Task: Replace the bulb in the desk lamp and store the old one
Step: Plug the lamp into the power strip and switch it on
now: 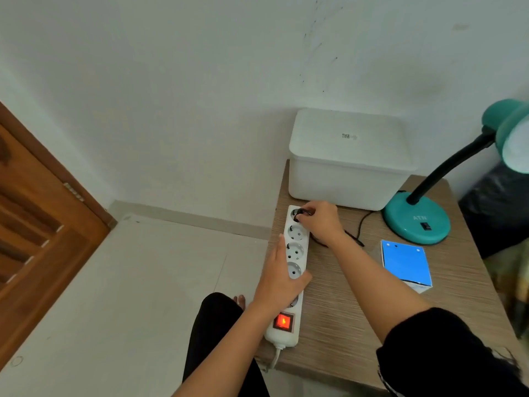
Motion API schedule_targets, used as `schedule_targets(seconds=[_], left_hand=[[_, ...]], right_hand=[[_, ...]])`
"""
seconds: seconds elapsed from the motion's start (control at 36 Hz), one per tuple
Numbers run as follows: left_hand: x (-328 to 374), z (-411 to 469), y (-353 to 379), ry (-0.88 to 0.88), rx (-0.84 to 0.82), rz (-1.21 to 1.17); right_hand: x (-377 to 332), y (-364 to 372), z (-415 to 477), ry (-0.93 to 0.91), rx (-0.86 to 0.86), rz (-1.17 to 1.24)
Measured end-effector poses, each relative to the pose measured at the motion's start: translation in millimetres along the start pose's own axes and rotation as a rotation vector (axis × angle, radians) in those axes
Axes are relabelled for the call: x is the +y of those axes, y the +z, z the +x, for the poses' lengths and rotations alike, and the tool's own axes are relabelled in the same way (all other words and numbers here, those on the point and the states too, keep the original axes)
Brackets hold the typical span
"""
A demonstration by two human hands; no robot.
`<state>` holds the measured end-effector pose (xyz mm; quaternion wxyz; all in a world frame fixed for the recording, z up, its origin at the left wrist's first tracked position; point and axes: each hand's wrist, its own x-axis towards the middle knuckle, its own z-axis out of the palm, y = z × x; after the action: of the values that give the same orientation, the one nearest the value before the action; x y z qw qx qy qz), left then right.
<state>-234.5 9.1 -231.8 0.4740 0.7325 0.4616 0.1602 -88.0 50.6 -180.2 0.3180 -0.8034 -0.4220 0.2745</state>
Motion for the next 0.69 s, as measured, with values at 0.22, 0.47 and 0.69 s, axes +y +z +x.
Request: schedule_targets(seconds=[0.22,0.47,0.69], left_hand=[[30,1,-1,0.130,0.182,0.026],[121,62,35,0.323,0.008,0.069],[154,122,93,0.393,-0.305,0.198]], right_hand=[[6,-59,-21,-0.090,0.084,0.057],[67,-149,-34,-0.001,0.260,0.053],[140,-179,-33,0.153,0.334,0.021]])
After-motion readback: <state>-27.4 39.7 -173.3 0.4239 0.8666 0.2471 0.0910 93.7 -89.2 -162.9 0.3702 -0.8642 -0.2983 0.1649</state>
